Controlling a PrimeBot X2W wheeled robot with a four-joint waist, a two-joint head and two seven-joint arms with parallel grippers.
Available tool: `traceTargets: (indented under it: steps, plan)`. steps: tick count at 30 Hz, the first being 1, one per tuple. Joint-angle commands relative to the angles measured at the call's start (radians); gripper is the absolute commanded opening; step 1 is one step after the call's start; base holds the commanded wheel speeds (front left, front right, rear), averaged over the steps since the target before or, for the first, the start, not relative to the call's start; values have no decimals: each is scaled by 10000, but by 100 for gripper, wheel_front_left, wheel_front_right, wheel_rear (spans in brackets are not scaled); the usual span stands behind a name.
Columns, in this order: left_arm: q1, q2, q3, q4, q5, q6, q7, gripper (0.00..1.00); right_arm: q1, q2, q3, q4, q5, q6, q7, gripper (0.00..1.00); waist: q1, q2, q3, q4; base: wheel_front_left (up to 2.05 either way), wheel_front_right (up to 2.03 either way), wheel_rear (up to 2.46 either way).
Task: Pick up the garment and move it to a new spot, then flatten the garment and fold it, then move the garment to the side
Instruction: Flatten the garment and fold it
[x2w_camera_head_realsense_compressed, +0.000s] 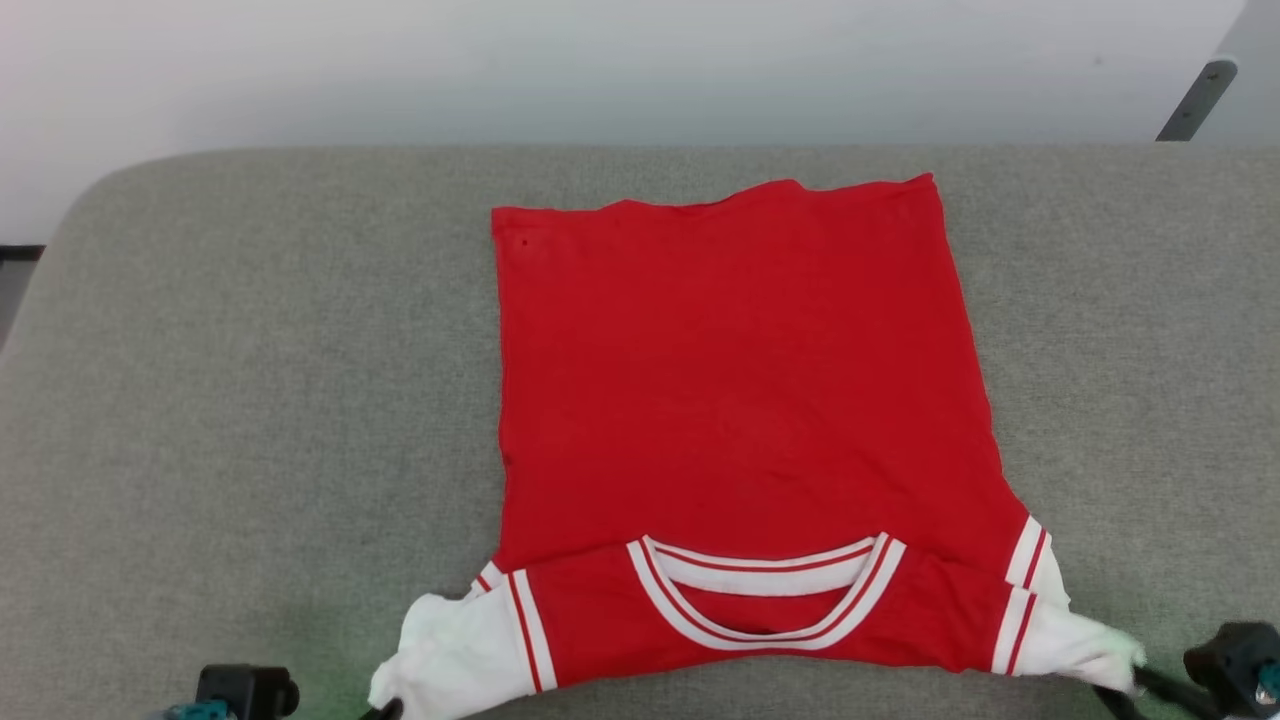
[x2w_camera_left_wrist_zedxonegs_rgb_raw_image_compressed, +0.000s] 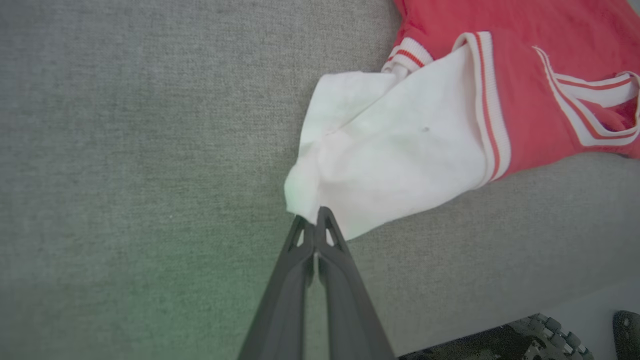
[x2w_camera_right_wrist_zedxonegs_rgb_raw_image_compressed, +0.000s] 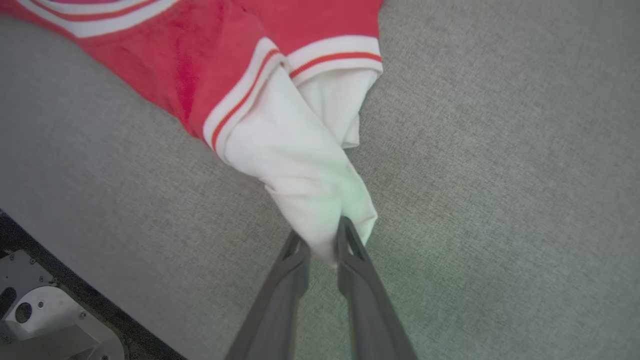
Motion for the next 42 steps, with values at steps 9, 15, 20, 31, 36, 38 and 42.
traceTargets:
  steps: [9, 15, 20, 31, 36, 38, 42]
  plan:
    - [-407, -576, 81, 261, 314, -180, -138, 0, -693, -111, -1066, -1562, 1507, -12, 2609, 100, 0, 0, 640, 449, 0, 0, 0]
    - [-1038, -1134, 38, 440, 699, -395, -62, 0, -2374, 123, -2089, -2505, 1703, -12, 3597, 100, 0, 0, 1294, 1034, 0, 0, 0]
    - [-1791, -1748, -26, 807, 1074, -664, 43, 0, -5032, 421, -1662, -1101, 1404, -12, 3496, 100, 0, 0, 1863, 1578, 0, 0, 0]
    - [-2865, -2752, -217, 1375, 1582, -1263, 199, 0, -9982, 889, -175, 4124, 910, -12, 3442, 100, 0, 0, 2859, 2642, 0, 0, 0]
    - [-3163, -3169, -351, 1658, 1737, -1510, 240, 0, -11447, 924, 42, 6304, 743, -12, 3849, 100, 0, 0, 3260, 3180, 0, 0, 0]
    - [-3254, -3331, -399, 1767, 1802, -1603, 244, 0, -11838, 849, 44, 7060, 600, -12, 4070, 100, 0, 0, 3385, 3385, 0, 0, 0]
    - [-3302, -3537, -460, 1954, 1819, -1721, 248, 0, -12392, 882, 76, 8206, 303, -12, 4611, 100, 0, 0, 3601, 3620, 0, 0, 0]
